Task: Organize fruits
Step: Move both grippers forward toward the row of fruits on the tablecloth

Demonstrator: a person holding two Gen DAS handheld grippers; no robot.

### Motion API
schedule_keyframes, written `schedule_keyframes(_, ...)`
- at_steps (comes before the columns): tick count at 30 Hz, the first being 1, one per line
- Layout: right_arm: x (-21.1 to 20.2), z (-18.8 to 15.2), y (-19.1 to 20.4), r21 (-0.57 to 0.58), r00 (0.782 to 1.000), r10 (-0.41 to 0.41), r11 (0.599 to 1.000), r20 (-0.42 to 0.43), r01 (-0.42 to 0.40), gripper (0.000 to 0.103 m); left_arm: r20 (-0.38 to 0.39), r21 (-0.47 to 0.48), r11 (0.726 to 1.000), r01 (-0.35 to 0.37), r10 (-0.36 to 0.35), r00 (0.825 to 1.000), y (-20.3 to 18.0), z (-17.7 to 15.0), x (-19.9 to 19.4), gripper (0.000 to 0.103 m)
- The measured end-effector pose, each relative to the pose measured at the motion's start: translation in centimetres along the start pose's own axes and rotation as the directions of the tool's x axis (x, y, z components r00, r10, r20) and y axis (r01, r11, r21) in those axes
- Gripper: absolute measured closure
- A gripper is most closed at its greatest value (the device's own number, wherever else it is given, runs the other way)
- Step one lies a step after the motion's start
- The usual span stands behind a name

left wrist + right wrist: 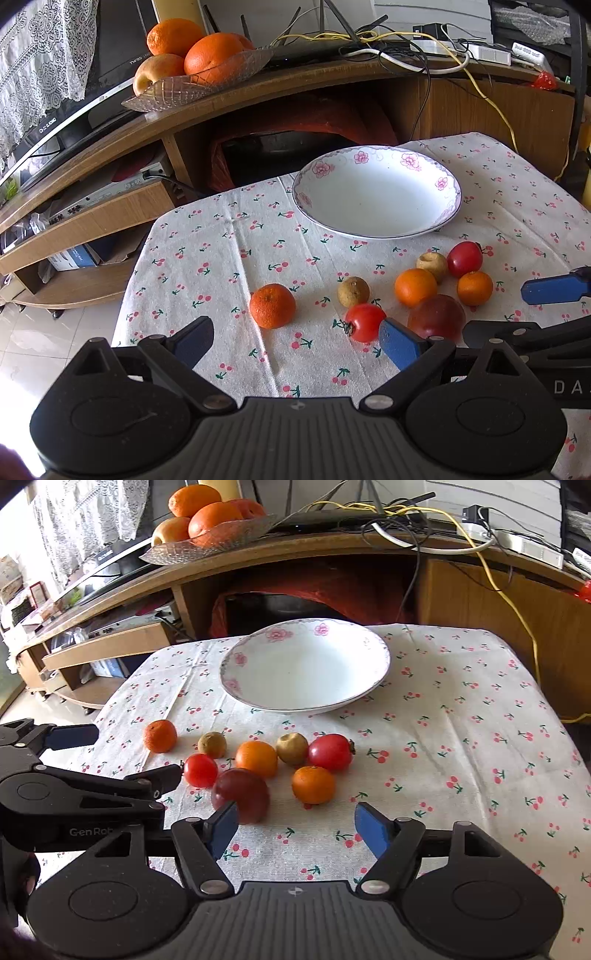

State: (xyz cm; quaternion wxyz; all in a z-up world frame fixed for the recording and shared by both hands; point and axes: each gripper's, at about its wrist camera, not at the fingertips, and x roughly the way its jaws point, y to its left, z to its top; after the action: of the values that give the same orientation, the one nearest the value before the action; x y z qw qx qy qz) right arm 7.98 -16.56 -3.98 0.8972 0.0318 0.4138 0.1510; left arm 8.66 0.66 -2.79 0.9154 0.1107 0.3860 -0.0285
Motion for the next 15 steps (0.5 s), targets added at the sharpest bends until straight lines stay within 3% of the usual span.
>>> schedule_keyframes(15,0.4,0.0,1.1,-0.048,0.996,0.087,0.995,-0.001,-0.087,0.047,-0.019,0.003,1.000,0.009,-0.009,1.000,0.9,-0.6,0.3,0.000)
